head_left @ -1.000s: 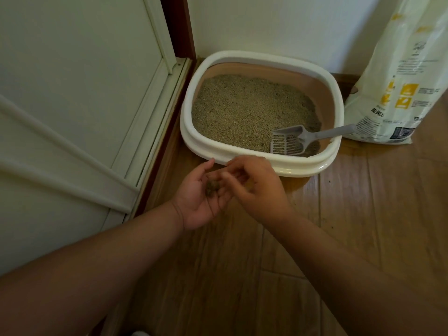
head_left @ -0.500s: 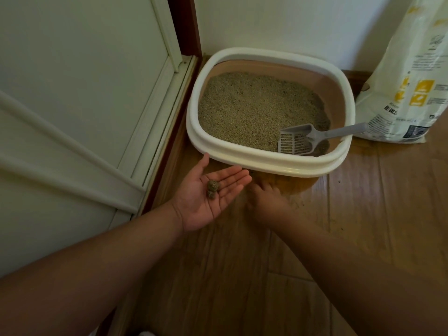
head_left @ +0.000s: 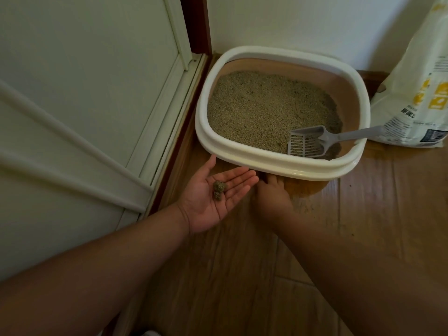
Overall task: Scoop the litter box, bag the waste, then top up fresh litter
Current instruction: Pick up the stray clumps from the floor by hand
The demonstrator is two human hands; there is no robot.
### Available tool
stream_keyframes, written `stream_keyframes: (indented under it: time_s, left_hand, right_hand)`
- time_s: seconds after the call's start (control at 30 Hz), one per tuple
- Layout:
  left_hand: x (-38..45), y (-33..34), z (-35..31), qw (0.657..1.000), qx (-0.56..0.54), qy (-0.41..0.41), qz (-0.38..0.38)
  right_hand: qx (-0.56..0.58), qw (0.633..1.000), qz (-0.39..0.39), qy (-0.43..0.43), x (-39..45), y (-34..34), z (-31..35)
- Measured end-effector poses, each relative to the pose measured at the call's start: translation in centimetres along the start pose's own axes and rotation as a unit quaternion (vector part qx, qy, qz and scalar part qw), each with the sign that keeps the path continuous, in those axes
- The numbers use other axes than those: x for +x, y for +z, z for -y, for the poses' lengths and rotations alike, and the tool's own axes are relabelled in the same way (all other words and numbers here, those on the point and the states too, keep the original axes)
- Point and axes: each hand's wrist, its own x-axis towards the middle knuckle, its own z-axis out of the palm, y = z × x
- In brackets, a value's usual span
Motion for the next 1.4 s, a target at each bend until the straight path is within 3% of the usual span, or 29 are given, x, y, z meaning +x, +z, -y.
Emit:
stream_keyframes:
  time_s: [0.33,0.47,0.63,0.83,0.97,1.17,1.23,1.33,1.4]
  left_hand:
    - [0.0,-0.2,0.1,1.0,-0.002,0.001,-0.008]
    - [0.4,-0.6,0.5,0.999,-0.004,0.018,-0.033]
    - [1.1,-1.0,2.2,0.996,-0.012,0.036,-0.078]
    - [1.6,0.0,3.9,0.997,0.033,0.011,-0.068]
    - [1.6,0.0,4.1,0.998,0.032,-0.007,-0.047]
    - [1.1,-1.3,3.1,0.999,0.021,-0.001,-0.034]
    - [0.7,-2.2,2.2,0.997,-0.008,0.023,-0.072]
    - [0.2,-3.3,0.8,0.992,-0.029,0.058,-0.11]
    - [0.0,-3.5,0.4,0.991,-0.036,0.063,-0.11]
  right_hand:
    - [0.036,0.997,-0.038,-0.063,-1.1,-1.1,-2.1]
    - [0.186,0.975,-0.102,-0.061,-3.7,-2.8,-2.2]
    - [0.365,0.913,-0.173,-0.062,-7.6,-4.5,-1.5]
    - [0.251,0.926,-0.192,-0.206,-9.9,-5.2,-0.4]
    - [0.176,0.929,-0.236,-0.226,-10.1,-4.2,0.0]
    - [0.212,0.909,-0.232,-0.274,-10.3,-3.6,0.3]
    - [0.247,0.923,-0.203,-0.214,-9.8,-3.1,-0.4]
    - [0.232,0.964,-0.126,-0.026,-7.9,-1.8,-2.6]
    - [0.208,0.974,-0.076,0.052,-6.9,-1.0,-3.9]
